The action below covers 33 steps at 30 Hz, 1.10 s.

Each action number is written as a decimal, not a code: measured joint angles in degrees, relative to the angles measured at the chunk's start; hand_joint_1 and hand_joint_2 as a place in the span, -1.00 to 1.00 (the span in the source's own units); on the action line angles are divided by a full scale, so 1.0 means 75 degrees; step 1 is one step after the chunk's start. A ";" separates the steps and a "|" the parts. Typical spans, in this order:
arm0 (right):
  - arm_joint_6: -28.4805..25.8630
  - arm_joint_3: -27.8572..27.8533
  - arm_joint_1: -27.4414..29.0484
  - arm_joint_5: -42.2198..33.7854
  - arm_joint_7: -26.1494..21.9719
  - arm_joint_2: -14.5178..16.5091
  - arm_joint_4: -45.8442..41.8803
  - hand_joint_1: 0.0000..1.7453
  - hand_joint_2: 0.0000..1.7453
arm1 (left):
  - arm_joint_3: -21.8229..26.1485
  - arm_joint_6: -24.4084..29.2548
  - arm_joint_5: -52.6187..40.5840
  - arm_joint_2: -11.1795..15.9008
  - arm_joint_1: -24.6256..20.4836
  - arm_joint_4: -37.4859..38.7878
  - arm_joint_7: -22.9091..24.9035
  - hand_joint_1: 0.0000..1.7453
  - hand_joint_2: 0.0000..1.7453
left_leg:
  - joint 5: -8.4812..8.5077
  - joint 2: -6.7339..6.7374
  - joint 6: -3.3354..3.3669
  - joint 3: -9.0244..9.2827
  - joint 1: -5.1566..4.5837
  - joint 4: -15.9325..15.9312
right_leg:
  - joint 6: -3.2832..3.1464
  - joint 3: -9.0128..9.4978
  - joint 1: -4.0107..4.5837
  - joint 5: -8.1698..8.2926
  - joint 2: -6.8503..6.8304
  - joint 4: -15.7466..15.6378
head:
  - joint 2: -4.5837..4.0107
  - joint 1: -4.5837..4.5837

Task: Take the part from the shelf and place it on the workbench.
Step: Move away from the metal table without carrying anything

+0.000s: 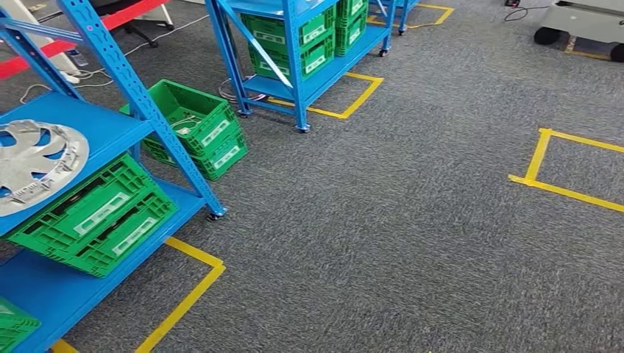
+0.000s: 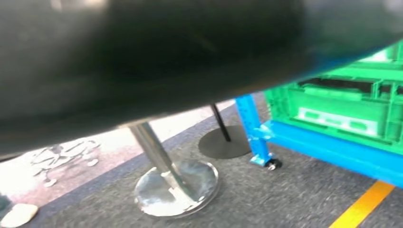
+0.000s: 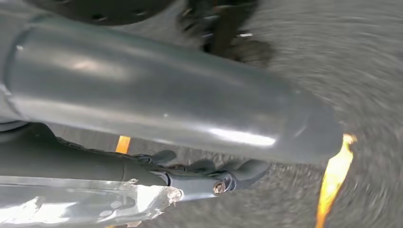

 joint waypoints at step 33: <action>-0.0379 0.2538 0.0021 0.2576 0.0909 -0.0339 0.1262 -1.00 -1.00 | -0.0005 0.0005 -0.0973 0.0000 -0.0207 0.0284 -0.0647 -1.00 -1.00 | -0.0397 0.0184 -0.0088 -0.0503 0.0028 0.1045 | -0.0046 -0.0031 0.0014 0.0010 -0.0315 -0.0012 | 0.0000 0.0004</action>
